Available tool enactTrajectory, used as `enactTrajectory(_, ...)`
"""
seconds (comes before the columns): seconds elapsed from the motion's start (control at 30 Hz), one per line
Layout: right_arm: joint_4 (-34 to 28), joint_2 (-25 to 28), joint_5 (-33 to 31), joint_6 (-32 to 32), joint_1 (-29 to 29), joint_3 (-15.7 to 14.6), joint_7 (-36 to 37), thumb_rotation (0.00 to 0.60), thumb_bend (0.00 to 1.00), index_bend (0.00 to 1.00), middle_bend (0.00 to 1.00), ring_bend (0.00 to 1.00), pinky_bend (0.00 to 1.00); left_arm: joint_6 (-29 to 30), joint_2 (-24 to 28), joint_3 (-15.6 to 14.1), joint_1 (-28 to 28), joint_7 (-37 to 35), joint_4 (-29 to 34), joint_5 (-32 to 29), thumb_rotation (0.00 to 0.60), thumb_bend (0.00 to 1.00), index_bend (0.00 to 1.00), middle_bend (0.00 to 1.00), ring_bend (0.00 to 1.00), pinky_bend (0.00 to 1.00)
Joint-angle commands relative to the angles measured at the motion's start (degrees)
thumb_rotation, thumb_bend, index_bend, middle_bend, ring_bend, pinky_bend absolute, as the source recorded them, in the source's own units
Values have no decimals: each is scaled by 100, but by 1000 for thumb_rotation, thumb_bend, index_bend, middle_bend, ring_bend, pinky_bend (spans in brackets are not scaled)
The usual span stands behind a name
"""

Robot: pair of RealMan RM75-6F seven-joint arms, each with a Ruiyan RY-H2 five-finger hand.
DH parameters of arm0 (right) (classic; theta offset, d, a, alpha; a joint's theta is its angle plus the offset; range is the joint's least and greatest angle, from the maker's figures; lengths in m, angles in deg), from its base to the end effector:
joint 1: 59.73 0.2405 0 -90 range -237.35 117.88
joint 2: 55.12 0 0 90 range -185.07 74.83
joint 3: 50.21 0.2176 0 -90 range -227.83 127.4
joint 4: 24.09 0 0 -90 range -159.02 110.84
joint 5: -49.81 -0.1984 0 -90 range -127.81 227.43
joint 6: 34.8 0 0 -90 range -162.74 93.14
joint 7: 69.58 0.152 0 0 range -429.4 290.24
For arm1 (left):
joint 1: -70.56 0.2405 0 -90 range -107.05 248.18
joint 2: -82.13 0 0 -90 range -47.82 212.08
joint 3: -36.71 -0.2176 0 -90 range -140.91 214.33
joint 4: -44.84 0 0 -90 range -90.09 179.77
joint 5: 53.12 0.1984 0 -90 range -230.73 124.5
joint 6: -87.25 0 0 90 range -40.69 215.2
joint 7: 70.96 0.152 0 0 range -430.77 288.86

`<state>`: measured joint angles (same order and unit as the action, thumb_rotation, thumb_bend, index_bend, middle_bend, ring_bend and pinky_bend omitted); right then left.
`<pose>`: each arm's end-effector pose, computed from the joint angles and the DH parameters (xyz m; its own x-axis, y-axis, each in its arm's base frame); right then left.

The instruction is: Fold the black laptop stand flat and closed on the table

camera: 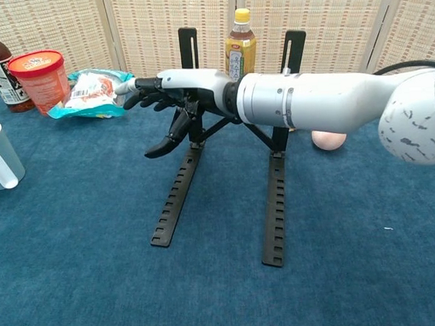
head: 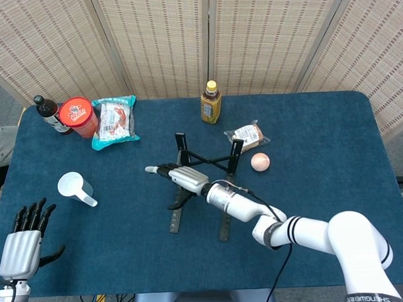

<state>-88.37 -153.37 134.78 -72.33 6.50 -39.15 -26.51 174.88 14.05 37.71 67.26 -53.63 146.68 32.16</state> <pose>0.0028 -0.3532 -0.0698 0.1063 -0.6763 0.7290 -0.8333 -0.4605 -0.3057 -0.2397 0.1689 0.1249 0.4583 0.0202 0.8886 0.8885 0.0168 -0.4586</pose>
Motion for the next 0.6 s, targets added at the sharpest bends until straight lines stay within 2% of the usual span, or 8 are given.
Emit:
enactTrajectory(0.03, 217, -147, -71, 104, 36, -49, 60, 600, 111, 0, 117, 0, 1, 13, 20, -9, 23, -35, 7, -7, 600, 135, 108, 18, 0, 0)
enactTrajectory(0.27, 702, -401, -235, 347, 50, -94, 151, 600, 110, 0, 117, 0, 1, -10, 33, -19, 36, -110, 25, 0, 600, 135, 109, 18, 0, 0)
enactTrajectory(0.6, 1396, -755, -468, 621, 127, 46, 297, 600, 111, 0, 117, 0, 1, 40, 75, -15, 90, -121, 12, -13, 600, 135, 109, 18, 0, 0)
